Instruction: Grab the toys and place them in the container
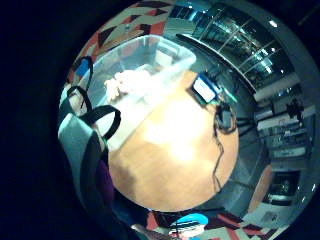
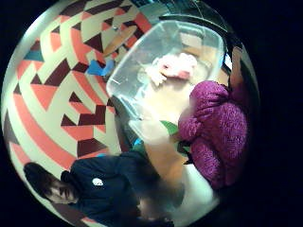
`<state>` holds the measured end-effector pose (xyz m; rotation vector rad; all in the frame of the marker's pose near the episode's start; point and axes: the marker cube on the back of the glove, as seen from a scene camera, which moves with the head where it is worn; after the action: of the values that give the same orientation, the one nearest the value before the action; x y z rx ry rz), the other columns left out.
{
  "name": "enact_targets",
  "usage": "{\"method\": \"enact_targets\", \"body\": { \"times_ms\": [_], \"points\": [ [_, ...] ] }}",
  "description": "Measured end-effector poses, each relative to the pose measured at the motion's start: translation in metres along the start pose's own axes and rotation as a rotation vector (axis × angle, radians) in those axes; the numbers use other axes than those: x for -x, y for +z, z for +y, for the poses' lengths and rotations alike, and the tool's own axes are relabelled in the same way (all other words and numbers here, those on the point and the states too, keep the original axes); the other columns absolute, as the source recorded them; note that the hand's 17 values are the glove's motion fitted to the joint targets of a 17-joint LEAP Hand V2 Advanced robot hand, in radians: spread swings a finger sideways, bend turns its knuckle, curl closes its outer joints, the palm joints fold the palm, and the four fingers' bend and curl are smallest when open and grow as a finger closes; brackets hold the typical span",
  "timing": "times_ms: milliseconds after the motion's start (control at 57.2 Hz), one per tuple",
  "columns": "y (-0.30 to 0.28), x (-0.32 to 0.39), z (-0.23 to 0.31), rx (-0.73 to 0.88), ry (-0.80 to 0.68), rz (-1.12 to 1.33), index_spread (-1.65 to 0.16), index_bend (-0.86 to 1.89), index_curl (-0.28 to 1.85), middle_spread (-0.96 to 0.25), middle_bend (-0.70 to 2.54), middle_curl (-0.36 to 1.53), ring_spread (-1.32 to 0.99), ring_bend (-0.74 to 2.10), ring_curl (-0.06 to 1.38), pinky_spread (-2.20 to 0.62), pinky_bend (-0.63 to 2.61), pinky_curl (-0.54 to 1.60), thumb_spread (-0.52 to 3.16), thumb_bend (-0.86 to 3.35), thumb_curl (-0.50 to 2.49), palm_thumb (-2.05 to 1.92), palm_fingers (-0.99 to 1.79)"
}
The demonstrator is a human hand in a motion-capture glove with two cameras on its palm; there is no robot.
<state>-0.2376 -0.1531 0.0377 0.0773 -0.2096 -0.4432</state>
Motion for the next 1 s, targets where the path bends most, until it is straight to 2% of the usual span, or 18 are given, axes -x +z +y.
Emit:
{"method": "enact_targets", "body": {
  "times_ms": [105,140,210,245,315,384,489,612,996],
  "points": [
    [0.0,0.024,-0.024,0.005,0.008,-0.073,-0.3,0.86,0.72,-0.24,1.08,0.9,-0.43,1.32,0.75,-0.42,1.03,0.66,0.21,0.13,0.98,0.74,0.87],
    [0.007,0.029,-0.031,0.029,0.012,-0.068,-0.3,0.79,0.72,-0.24,1.05,0.89,-0.42,1.3,0.74,-0.42,1.07,0.66,0.24,0.09,0.98,0.7,0.77],
    [0.028,0.027,-0.039,0.097,-0.044,0.067,-0.28,0.55,0.73,-0.25,0.96,0.88,-0.4,1.31,0.75,-0.42,1.22,0.68,0.39,0.05,0.96,0.66,0.54],
    [0.041,0.023,-0.04,0.148,-0.07,0.141,-0.27,0.44,0.7,-0.24,0.91,0.85,-0.39,1.31,0.73,-0.4,1.18,0.65,0.55,0.02,0.94,0.59,0.43],
    [0.052,0.035,-0.042,0.236,-0.04,-0.01,-0.25,0.32,0.67,-0.2,0.8,0.8,-0.35,1.15,0.69,-0.29,1.12,0.65,0.79,-0.05,0.84,0.45,-0.03],
    [0.056,0.034,-0.042,0.233,-0.053,-0.053,-0.24,0.25,0.59,-0.15,0.6,0.71,-0.27,0.91,0.6,-0.18,1.11,0.59,0.94,-0.06,0.75,0.33,-0.23],
    [0.049,0.024,-0.043,0.151,-0.017,-0.117,-0.23,0.19,0.53,-0.09,0.44,0.63,-0.18,0.66,0.5,-0.08,1.03,0.53,1.07,-0.06,0.63,0.17,-0.2],
    [0.029,0.0,-0.039,0.054,0.047,-0.204,-0.22,0.2,0.52,-0.05,0.36,0.58,-0.12,0.53,0.44,-0.01,0.92,0.47,1.16,-0.04,0.54,0.07,-0.11],
    [0.005,-0.05,0.016,0.001,0.124,-0.147,-0.21,0.2,0.51,-0.03,0.31,0.53,-0.08,0.42,0.38,0.03,0.78,0.39,1.28,-0.01,0.41,0.08,0.04]
  ]
}}
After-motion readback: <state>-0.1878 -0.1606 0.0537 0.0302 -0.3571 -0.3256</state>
